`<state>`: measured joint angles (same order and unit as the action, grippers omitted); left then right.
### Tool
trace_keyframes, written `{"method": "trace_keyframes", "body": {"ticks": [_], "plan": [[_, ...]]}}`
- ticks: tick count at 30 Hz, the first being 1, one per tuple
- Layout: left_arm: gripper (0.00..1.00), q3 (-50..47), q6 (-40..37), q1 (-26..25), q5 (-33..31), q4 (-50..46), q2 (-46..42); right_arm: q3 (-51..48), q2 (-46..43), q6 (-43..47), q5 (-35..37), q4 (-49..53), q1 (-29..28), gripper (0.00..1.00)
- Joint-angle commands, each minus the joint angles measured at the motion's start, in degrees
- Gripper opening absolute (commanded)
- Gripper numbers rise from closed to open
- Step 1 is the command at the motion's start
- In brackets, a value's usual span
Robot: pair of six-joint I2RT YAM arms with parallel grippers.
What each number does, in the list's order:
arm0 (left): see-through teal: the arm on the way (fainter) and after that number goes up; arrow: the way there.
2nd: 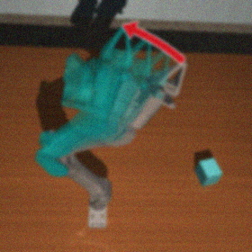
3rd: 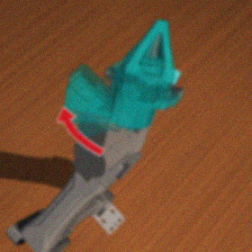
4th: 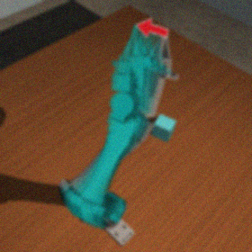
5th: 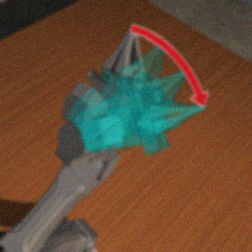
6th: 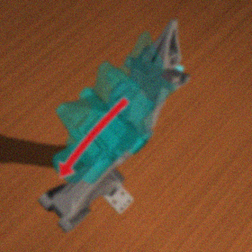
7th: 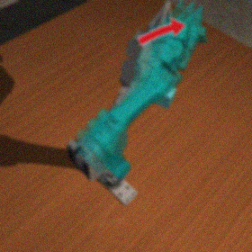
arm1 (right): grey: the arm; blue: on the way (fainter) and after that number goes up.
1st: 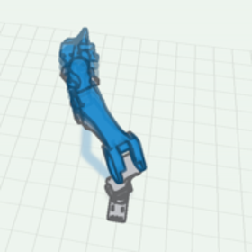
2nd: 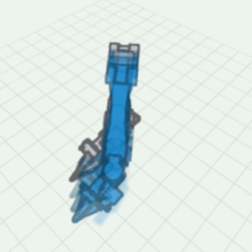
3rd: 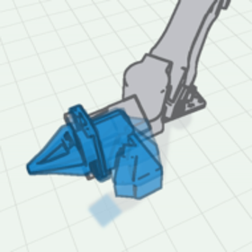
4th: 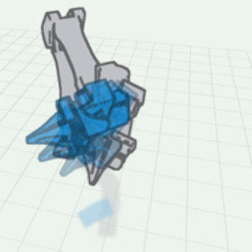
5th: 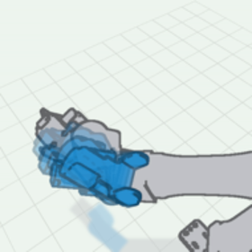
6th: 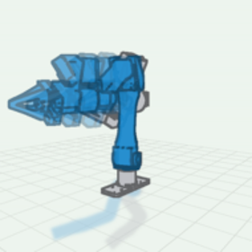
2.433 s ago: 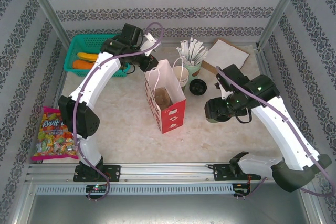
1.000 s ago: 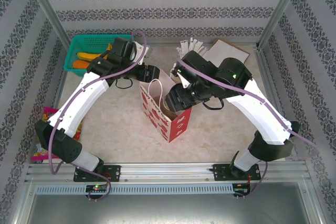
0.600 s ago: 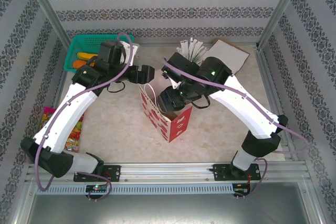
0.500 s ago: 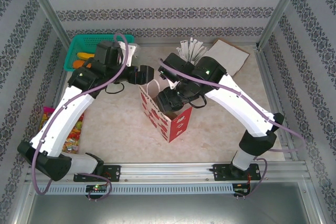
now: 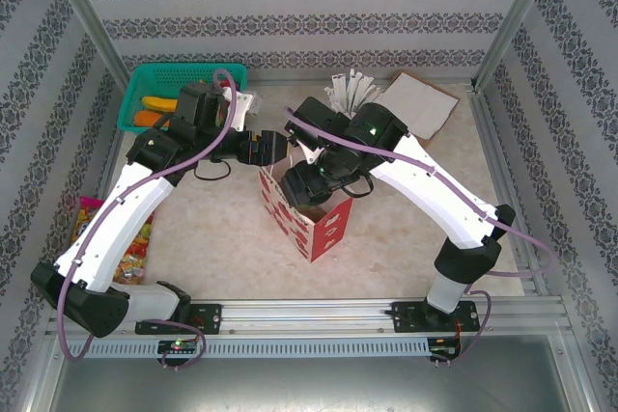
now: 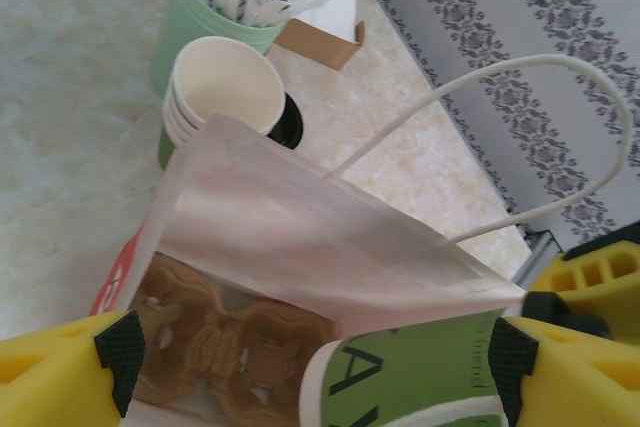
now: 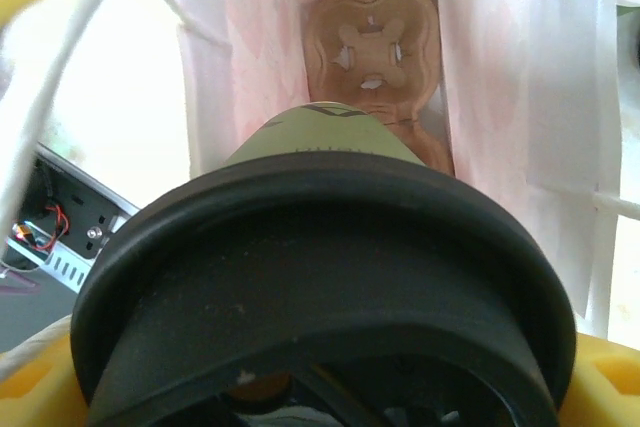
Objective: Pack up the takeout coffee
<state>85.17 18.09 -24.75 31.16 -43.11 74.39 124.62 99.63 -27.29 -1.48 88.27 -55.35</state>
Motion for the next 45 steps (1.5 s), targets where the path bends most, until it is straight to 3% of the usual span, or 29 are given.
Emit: {"method": "trace_keyframes", "body": {"ticks": [1,4,7,13,16,25,37,39,42,45], "plan": [[0.91,-1.1,0.4,-0.5,5.2,3.9,-0.2,-0.6,-1.0,0.6,-2.7,-2.1,0.0,0.70],[0.88,-1.9,1.2,-0.5,6.6,5.8,-0.3,-1.2,-0.8,0.4,-3.1,-2.9,0.2,0.70],[0.76,-2.5,1.5,-0.5,7.5,6.4,-0.7,-3.5,-1.2,-0.2,-2.7,-3.2,1.1,0.70],[0.38,-4.6,0.3,-0.4,4.0,4.6,-2.5,-9.0,-3.5,-0.7,-3.5,-4.8,2.6,0.70],[0.24,-6.5,0.0,-0.4,2.8,5.8,-4.1,-11.1,-4.6,-1.6,-2.7,-5.2,3.5,0.70],[0.00,-10.1,-2.3,-0.3,5.8,8.2,-7.8,-12.1,-4.4,-3.5,0.7,-4.3,4.1,0.70],[0.03,-18.8,-5.9,0.5,13.4,16.2,-16.3,-12.0,-2.6,-0.3,-1.6,-5.3,3.3,0.70],[0.11,-18.3,-5.4,0.5,10.1,16.1,-16.2,-11.8,-2.0,1.1,-1.4,-5.3,2.5,0.70],[0.47,-15.9,-2.9,1.0,-3.3,11.7,-15.3,-11.9,-1.6,2.4,-0.6,-4.8,2.1,0.70],[0.50,-13.3,-0.9,2.6,-12.6,5.9,-13.7,-11.7,-1.3,4.1,0.2,-4.3,2.0,0.70]]}}
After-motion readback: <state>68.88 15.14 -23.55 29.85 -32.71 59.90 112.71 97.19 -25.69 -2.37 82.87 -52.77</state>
